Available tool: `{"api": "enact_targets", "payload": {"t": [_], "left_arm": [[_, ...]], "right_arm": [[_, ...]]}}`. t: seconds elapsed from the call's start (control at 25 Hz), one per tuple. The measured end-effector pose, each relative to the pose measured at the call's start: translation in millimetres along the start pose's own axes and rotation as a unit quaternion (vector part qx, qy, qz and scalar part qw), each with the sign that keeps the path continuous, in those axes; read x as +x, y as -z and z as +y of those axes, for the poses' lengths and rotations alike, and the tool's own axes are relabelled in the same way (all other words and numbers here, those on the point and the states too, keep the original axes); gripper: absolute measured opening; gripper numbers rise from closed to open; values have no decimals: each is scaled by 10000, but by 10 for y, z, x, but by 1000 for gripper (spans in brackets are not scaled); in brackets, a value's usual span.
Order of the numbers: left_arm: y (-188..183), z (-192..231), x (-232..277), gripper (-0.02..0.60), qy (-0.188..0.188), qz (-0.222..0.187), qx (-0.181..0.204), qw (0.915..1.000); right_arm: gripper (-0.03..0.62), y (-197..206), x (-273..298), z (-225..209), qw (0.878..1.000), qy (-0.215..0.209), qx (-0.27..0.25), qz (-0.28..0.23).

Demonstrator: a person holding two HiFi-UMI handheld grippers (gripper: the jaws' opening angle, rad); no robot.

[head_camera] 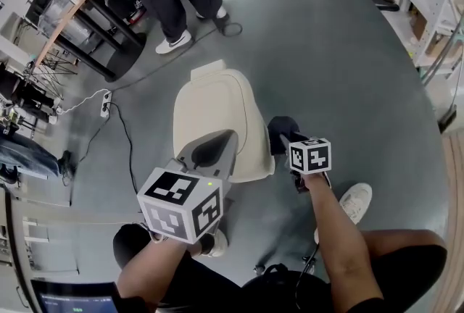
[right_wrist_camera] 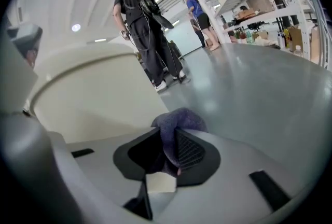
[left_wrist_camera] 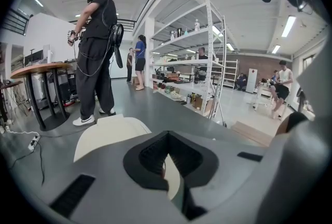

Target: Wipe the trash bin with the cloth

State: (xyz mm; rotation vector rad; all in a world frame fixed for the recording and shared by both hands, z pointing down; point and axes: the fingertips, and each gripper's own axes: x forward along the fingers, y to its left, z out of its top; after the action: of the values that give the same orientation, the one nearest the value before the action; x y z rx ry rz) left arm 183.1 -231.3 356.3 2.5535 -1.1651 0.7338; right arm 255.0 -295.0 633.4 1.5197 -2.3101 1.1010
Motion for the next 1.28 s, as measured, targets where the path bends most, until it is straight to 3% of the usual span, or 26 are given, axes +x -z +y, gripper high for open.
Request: {"api": "enact_targets", "payload": {"t": [0.24,0.4,1.12,1.28], "left_arm": [[-69,-63,2,-3,56,-66,1,10000],[-75,-58,48,-3,137,-196,25,9997],[8,-3,-51,-3,125,-256,205,9994],[-40,42,-128,-3,77,-235,311,9992]], "right_arm": [[78,-1020,-371,545,9923,-859,-247,-859],[78,-1282,-375,661,9919,-777,-450,-899],[77,-681,246,400,9951,-765,476,-416],[77,-438,351,287,9973,-620,388,-106]]}}
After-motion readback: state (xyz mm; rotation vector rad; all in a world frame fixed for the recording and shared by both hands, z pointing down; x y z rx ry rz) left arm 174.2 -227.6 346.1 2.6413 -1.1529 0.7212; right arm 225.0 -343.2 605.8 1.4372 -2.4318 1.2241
